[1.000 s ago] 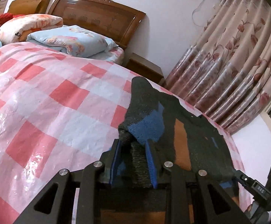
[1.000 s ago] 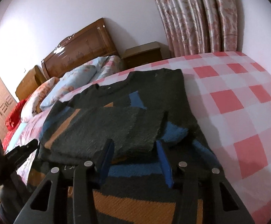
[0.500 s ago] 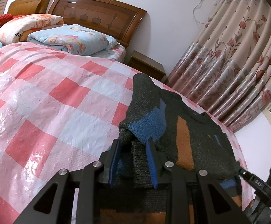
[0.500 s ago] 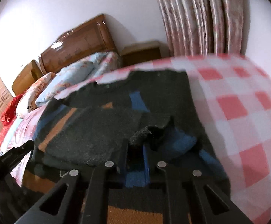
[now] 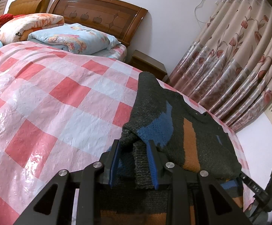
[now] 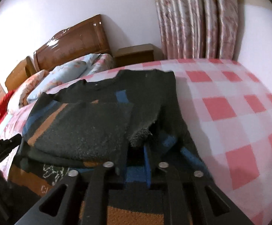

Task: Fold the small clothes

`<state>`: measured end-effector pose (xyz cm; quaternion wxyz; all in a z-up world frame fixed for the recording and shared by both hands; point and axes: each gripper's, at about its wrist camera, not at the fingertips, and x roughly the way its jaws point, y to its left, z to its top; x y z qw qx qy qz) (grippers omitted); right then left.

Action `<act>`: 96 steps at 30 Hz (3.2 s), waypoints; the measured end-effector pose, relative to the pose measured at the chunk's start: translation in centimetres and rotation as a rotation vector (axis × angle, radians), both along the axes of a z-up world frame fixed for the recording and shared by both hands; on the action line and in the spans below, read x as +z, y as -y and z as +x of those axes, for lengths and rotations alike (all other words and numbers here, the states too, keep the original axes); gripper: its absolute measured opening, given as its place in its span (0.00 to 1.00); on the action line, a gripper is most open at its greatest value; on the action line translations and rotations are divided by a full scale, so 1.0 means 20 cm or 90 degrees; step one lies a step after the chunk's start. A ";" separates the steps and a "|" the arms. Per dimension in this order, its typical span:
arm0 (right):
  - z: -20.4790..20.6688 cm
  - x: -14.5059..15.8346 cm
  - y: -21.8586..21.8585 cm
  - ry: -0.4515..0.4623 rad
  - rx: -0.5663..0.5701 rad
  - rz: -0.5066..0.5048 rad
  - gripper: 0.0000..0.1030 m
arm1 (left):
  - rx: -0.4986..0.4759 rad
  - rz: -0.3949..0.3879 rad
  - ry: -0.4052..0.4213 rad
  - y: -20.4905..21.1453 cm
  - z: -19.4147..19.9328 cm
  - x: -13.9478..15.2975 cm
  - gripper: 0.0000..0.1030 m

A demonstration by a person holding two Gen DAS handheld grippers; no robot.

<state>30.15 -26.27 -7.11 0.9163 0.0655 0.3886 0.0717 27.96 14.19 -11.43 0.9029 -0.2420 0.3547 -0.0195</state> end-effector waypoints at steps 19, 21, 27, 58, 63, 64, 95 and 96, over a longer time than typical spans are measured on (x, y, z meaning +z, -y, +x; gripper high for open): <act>0.09 -0.03 -0.17 -0.006 0.083 -0.075 1.00 | -0.063 -0.059 0.026 -0.07 0.27 0.16 0.28; 0.09 -0.03 -0.13 -0.007 0.079 -0.042 1.00 | -0.080 -0.093 0.024 -0.08 0.42 0.16 0.28; 0.08 -0.04 -0.15 -0.006 0.082 -0.063 1.00 | -0.125 -0.115 -0.077 0.00 0.83 -0.02 0.28; 0.08 -0.04 -0.13 -0.004 0.088 -0.033 1.00 | -0.158 0.011 -0.015 0.13 0.40 0.21 0.27; 0.07 -0.04 -0.15 -0.004 0.090 -0.049 1.00 | -0.233 0.182 -0.012 0.42 0.18 0.07 0.28; 0.07 -0.03 -0.15 -0.004 0.090 -0.049 1.00 | -0.235 0.203 0.002 0.43 0.15 0.07 0.29; -0.35 -0.08 -0.24 -0.043 0.169 -0.118 1.00 | -0.272 0.107 -0.023 0.20 -0.34 0.03 0.30; -0.37 -0.08 -0.19 -0.043 0.158 -0.114 1.00 | -0.262 0.090 -0.023 0.16 -0.37 0.02 0.30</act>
